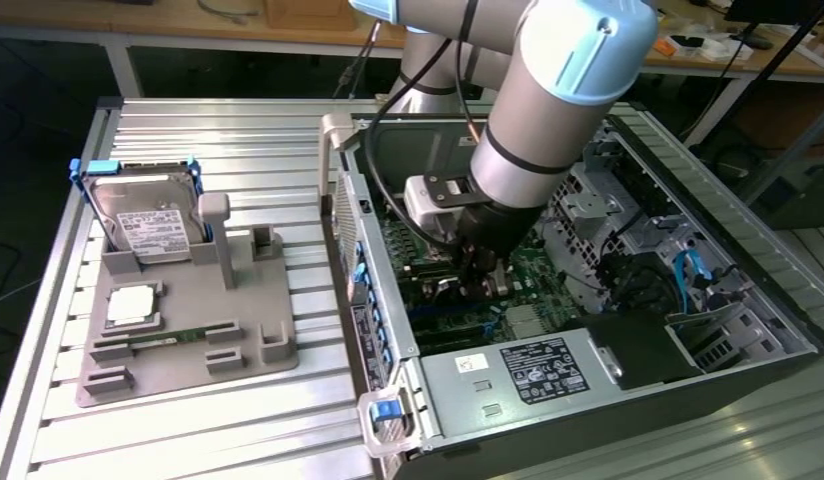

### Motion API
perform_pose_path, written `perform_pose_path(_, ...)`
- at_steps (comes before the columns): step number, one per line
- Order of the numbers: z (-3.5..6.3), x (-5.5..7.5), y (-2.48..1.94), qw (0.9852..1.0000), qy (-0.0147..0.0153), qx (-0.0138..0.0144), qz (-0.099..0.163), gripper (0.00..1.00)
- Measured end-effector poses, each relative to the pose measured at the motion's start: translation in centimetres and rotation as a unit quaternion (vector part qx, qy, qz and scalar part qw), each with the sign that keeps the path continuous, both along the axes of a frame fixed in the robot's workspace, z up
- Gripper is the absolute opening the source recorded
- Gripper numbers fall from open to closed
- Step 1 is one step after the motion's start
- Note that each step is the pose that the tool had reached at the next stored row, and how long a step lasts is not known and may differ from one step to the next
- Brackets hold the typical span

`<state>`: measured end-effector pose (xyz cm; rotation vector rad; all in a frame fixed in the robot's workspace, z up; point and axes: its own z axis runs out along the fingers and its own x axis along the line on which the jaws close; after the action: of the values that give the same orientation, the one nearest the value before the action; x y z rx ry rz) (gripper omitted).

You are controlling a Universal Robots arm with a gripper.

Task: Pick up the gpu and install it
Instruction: 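Insert the gpu into the slot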

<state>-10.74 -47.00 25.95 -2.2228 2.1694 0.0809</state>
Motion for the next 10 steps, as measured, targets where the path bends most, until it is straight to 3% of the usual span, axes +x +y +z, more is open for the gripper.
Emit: perform_pose_path(10,0.01,0.00,-0.09,1.0000,0.0000,-0.0001,0.000,0.27)
